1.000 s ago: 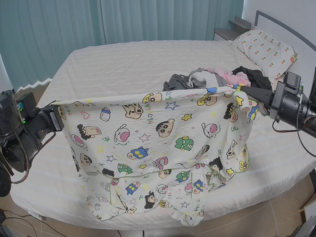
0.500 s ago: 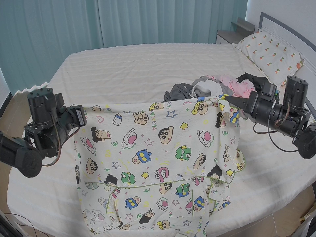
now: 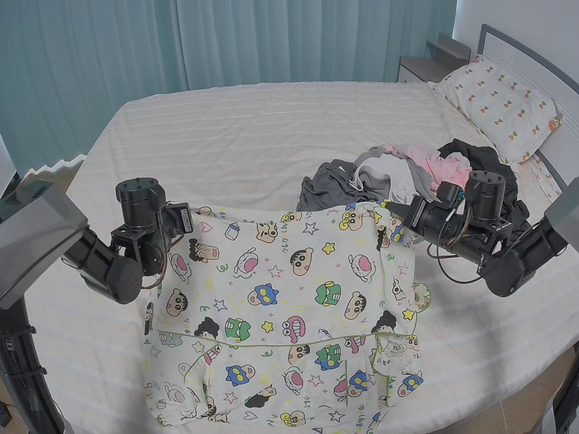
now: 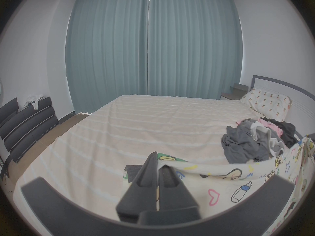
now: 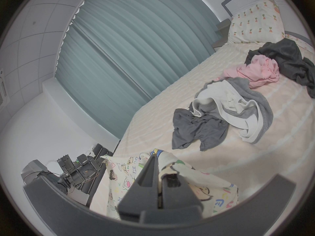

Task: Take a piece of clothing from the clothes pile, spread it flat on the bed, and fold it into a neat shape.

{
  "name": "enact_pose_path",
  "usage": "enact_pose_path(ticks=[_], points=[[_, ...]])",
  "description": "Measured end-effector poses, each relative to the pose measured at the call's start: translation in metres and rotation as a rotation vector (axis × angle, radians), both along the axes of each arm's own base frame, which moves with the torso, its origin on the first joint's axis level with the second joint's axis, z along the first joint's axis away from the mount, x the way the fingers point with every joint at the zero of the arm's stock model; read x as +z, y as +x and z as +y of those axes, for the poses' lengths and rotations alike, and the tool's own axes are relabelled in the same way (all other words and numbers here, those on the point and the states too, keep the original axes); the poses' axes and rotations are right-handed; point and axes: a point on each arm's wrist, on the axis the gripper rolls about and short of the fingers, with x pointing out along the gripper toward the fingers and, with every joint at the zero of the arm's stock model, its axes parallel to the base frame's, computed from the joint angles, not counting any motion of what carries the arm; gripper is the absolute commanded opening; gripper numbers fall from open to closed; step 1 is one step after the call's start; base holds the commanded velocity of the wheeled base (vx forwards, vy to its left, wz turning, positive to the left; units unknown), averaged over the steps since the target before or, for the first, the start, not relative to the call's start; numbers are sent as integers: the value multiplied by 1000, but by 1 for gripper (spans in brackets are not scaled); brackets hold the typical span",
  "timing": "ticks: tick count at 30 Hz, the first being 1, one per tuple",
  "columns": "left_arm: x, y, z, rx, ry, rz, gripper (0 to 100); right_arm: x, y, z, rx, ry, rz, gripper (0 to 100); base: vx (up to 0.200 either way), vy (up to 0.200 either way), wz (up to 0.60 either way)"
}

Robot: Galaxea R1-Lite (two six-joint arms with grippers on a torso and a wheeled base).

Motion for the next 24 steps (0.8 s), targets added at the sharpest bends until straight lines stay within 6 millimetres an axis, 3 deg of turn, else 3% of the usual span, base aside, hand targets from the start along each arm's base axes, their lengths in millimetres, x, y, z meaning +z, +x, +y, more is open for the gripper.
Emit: enact_pose_path(ticks=[6, 7, 15, 24], points=[[-24, 41, -5, 48, 5, -17, 0, -27, 32, 9, -31, -14, 15, 0, 0, 0, 0], [-29, 46, -5, 54, 6, -17, 100, -31, 38, 11, -34, -15, 15, 100, 0, 0, 0], [-68, 79, 2, 118, 16, -1, 100, -58, 74, 16, -78, -28, 35, 100, 0, 0, 0], [-78, 103, 40, 243, 11, -37, 100, -70, 95, -6, -199, -26, 28, 100, 0, 0, 0]])
